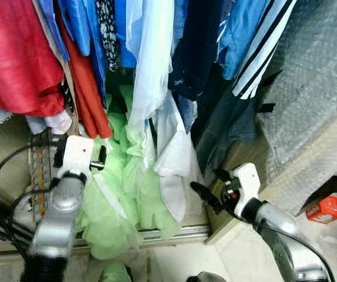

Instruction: Clean up the room

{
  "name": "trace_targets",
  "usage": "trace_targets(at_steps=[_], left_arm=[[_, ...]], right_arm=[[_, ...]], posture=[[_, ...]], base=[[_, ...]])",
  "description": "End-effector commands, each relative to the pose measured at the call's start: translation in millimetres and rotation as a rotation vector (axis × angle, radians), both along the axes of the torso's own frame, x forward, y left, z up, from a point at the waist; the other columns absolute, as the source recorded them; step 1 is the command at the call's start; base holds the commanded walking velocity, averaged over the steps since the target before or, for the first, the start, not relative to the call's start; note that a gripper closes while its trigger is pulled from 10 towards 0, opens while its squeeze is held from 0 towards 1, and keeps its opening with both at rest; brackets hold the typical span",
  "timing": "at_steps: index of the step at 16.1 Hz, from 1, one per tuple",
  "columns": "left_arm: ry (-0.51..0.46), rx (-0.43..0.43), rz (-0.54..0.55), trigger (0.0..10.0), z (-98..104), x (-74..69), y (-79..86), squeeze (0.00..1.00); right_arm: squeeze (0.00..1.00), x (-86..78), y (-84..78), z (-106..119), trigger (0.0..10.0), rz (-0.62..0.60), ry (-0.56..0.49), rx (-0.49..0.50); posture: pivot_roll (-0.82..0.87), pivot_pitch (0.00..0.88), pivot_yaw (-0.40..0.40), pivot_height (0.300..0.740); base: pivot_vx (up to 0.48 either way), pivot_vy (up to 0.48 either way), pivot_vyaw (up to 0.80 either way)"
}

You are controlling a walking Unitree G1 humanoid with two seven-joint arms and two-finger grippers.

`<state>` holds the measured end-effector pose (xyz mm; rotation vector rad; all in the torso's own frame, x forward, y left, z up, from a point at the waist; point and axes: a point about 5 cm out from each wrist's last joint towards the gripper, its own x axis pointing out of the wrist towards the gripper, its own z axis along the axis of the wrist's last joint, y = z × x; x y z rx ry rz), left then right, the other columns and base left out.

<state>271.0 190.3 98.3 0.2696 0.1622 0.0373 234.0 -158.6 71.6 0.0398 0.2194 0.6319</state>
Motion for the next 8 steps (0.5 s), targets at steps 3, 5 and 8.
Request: trace_targets(at_steps=[3, 5, 8], left_arm=[[-0.035, -0.043, 0.032, 10.0, 3.0, -10.3, 3.6, 0.00], [-0.018, -0.066, 0.035, 10.0, 0.1, -16.6, 3.7, 0.00], [-0.023, -0.094, -0.001, 10.0, 2.9, -20.7, -6.3, 0.00]], right_arm=[[0.00, -7.0, -4.7, 13.3, 10.0, -0.150, -0.150, -0.057], [0.00, -12.1, 2.3, 21.2, 10.0, -0.170, -0.167, -0.059], [0.00, -6.3, 7.5, 28.8, 10.0, -0.181, -0.203, -0.047]], posture=[[-0.03, 0.000, 0.000, 0.740], [-0.03, 0.000, 0.007, 0.740], [-0.02, 0.000, -0.002, 0.740]], base=[[0.000, 0.000, 0.00], [0.000, 0.000, 0.00], [0.000, 0.000, 0.00]])
